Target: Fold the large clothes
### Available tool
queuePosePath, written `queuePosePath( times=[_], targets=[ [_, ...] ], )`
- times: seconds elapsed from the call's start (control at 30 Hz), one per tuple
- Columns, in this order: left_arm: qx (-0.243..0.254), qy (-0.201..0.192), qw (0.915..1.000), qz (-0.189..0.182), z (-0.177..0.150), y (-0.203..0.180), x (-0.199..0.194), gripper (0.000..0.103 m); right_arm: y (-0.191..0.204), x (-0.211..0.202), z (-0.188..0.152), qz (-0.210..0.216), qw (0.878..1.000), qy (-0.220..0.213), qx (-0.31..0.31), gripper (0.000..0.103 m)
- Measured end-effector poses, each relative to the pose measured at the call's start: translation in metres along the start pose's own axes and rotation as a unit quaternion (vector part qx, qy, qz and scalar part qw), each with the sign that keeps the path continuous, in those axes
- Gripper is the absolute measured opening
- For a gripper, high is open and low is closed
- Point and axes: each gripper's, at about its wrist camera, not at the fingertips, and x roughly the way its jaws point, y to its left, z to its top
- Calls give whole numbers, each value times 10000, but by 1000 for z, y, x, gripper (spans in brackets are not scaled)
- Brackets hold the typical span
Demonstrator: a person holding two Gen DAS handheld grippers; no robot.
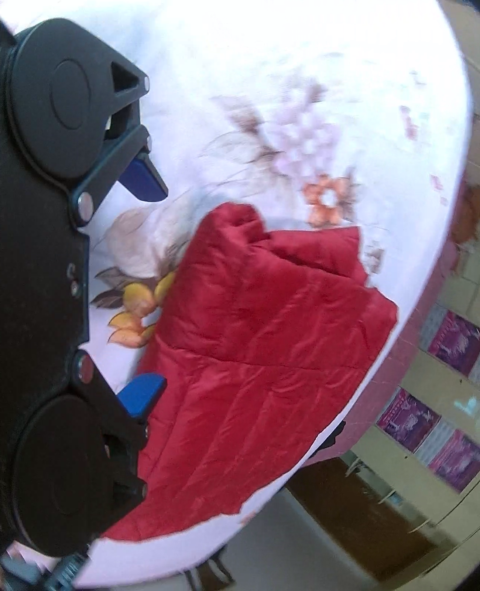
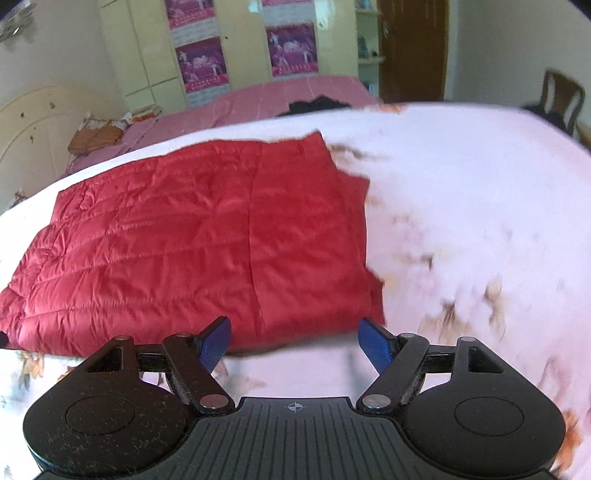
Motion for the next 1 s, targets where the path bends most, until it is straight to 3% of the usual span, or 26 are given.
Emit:
queuePosePath(
  times=[0.13,0.33,0.4,0.43,0.53,0.63,0.67,0.7,0.8,0.9,1.0],
  targets=[
    [-506,-58,9983,-291,0,10,17,102,-10,14,-4,293,9978,272,529,75],
    [-680,-408,9957,-472,10,11,31,102,-26,32,4,565,9925,279,1046,76],
    [-725,-500,9948,-506,13,11,36,102,-30,37,10,674,9902,193,1210,100],
    [-759,-534,9943,-526,16,10,38,101,-33,39,13,737,9881,162,1341,100],
    [-878,-645,9924,-575,21,13,42,91,-46,44,19,1019,9790,74,1764,100],
    [-1044,-761,9899,-583,23,18,43,72,-50,52,25,1074,9761,-16,1890,100],
    [-1152,-782,9885,-584,24,20,43,65,-49,53,27,1032,9776,-60,1834,93],
    [-1248,-789,9873,-590,25,23,44,61,-46,53,30,930,9808,-82,1714,75],
    [-1332,-738,9865,-600,26,26,45,44,-47,56,35,1007,9799,-32,1720,46],
    [-1347,-684,9868,-580,28,23,44,28,-43,51,39,1029,9834,-55,1494,31],
    [-1289,-676,9878,-554,31,18,39,21,-39,44,38,1035,9866,-109,1260,25]
  ],
)
